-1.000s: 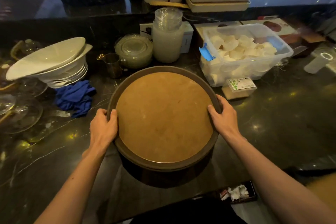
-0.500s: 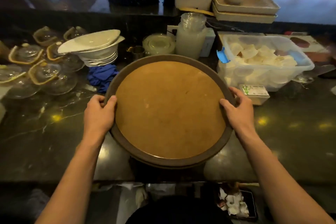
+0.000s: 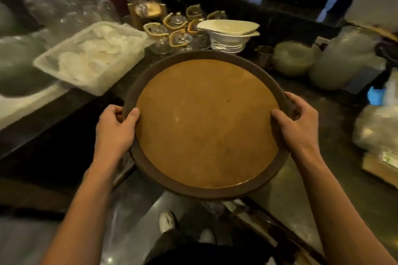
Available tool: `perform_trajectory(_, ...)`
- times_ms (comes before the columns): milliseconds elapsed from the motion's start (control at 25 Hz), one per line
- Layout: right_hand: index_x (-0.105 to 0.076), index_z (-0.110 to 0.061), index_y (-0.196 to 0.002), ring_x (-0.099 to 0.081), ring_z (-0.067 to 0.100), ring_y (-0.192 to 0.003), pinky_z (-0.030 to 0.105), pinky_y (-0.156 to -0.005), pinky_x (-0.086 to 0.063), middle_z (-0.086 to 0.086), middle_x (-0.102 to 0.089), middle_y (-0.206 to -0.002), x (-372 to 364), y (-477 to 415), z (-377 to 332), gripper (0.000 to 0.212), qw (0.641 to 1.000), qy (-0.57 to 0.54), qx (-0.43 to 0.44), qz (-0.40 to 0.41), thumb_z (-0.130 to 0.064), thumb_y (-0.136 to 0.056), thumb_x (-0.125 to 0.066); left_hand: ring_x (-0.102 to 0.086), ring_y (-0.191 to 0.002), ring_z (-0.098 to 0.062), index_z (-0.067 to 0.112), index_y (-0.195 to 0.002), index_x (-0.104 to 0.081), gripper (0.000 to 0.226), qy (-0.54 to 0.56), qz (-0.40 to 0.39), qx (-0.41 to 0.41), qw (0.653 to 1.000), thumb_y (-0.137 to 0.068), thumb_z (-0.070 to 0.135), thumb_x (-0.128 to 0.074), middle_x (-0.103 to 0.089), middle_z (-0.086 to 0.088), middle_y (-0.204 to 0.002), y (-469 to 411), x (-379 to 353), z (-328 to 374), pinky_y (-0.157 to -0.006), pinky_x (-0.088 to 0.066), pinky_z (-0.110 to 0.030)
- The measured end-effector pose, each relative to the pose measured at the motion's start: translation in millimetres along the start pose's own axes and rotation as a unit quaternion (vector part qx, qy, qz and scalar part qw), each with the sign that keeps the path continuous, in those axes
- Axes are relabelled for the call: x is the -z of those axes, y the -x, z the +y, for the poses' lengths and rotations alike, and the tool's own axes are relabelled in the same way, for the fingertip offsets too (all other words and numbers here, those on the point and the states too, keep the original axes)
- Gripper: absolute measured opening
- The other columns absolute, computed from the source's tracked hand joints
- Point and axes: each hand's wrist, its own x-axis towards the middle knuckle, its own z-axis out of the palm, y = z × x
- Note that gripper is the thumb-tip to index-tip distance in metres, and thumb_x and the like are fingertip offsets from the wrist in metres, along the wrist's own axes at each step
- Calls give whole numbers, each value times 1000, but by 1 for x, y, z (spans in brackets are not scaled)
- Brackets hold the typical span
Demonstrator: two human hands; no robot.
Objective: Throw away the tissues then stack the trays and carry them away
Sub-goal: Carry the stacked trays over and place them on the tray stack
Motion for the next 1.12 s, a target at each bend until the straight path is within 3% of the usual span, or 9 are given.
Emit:
perform_trajectory(160, -49, -24, -142, -52, -3, -99, 33, -94, -47, -15, -53, -120, -66, 17, -41, 55, 992, -16, 52, -111, -19, -90, -66, -61, -90, -26, 11, -107, -60, 35, -9, 99, 63, 993, -91, 42, -61, -64, -8, -100, 33, 87, -43, -72, -47, -41)
perform_trajectory(280, -48, -24, -143, -51, -3, -106, 29, -95, -44, -13, -55, -126, -116, 45, -70, 56, 978, -28, 85, -187, -19, -91, -66, -61, -93, -27, 11, -108, -62, 38, -2, 180, 116, 977, -90, 45, -60, -65, -8, -100, 63, 149, -80, -79, -50, -45)
perform_trajectory(360, -49, -26, -143, -52, -9, -97, 25, -94, -42, -18, -55, -120, -147, 70, -90, 55, 964, -35, 113, -238, -19, -91, -65, -63, -90, -28, 12, -104, -62, 39, 14, 232, 137, 963, -86, 46, -62, -67, -8, -95, 90, 187, -102, -80, -52, -48)
perform_trajectory(440, -50, -26, -142, -49, -17, -89, 19, -90, -39, -21, -54, -114, -180, 104, -111, 54, 948, -27, 149, -280, -20, -91, -66, -62, -84, -26, 11, -101, -61, 36, 30, 279, 154, 947, -85, 44, -65, -65, -5, -89, 123, 227, -127, -74, -51, -44)
perform_trajectory(520, -51, -25, -141, -51, -14, -89, 15, -87, -38, -18, -56, -115, -206, 144, -132, 54, 936, -27, 175, -306, -20, -90, -66, -58, -77, -23, 11, -97, -60, 28, 32, 316, 168, 933, -88, 37, -65, -60, -2, -81, 157, 265, -149, -65, -43, -37)
perform_trajectory(760, -56, -25, -138, -57, 6, -99, 33, -91, -48, -10, -62, -112, -279, 291, -182, 51, 898, -24, 239, -369, -23, -88, -67, -61, -78, -35, 7, -90, -58, 37, 35, 413, 210, 885, -85, 42, -67, -63, -17, -83, 262, 382, -220, -66, -48, -47)
perform_trajectory(920, -52, -25, -141, -53, -4, -85, 30, -86, -46, -20, -54, -98, -326, 390, -218, 52, 849, -29, 284, -444, -24, -91, -66, -62, -78, -39, 7, -86, -57, 45, 15, 480, 244, 842, -73, 49, -68, -64, -21, -84, 337, 448, -257, -69, -53, -55)
perform_trajectory(1120, -55, -25, -137, -58, 2, -90, 38, -91, -52, -14, -60, -101, -376, 482, -251, 49, 787, -60, 322, -523, -23, -89, -67, -62, -79, -39, 10, -87, -56, 48, 6, 544, 288, 788, -69, 54, -65, -63, -20, -84, 399, 504, -286, -69, -51, -55)
